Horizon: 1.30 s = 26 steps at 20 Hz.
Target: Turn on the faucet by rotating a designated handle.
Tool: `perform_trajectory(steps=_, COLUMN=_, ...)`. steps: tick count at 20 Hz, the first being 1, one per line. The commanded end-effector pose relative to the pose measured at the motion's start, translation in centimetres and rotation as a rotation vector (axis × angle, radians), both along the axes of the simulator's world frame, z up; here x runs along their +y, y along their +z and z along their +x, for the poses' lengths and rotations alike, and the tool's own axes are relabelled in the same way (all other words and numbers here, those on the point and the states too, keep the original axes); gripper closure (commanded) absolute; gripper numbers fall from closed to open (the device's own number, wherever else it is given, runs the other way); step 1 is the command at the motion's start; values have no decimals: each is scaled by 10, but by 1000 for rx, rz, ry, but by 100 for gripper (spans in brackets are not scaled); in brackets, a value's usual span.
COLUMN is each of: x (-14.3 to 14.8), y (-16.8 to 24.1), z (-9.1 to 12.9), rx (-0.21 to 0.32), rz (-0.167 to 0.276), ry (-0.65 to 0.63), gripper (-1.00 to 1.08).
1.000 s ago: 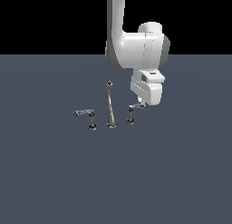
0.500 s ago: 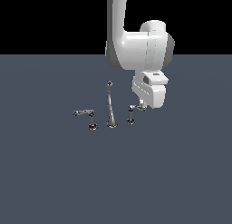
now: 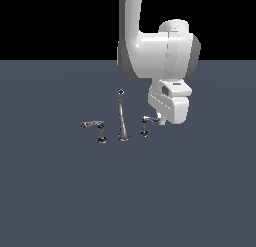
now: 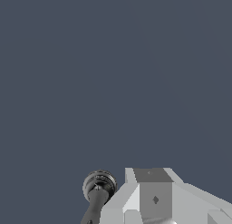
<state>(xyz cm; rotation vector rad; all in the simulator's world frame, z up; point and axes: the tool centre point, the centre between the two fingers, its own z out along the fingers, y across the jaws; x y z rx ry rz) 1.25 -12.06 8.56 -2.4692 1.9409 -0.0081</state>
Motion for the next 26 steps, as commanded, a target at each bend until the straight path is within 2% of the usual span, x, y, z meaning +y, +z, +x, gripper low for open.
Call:
perform_trajectory(steps=1, x=5, y=0, z=-2, rx=0, rz=1, ry=3, gripper=108)
perform_trajectory(steps=13, x=42, y=0, z=-33, rx=4, rz=2, ry=6, gripper=108)
perform_trajectory(steps=14, x=42, y=0, z=-33, rx=4, rz=2, ry=6, gripper=108)
perform_trajectory(steps=15, x=19, y=0, z=-31, rx=1, rz=-6, ry=-28, gripper=108)
perform_trajectory(steps=25, x=93, y=0, z=-26, rx=5, rz=3, ry=6, gripper=108)
perform_trajectory(steps=26, x=93, y=0, z=-26, rx=5, rz=3, ry=6, gripper=108)
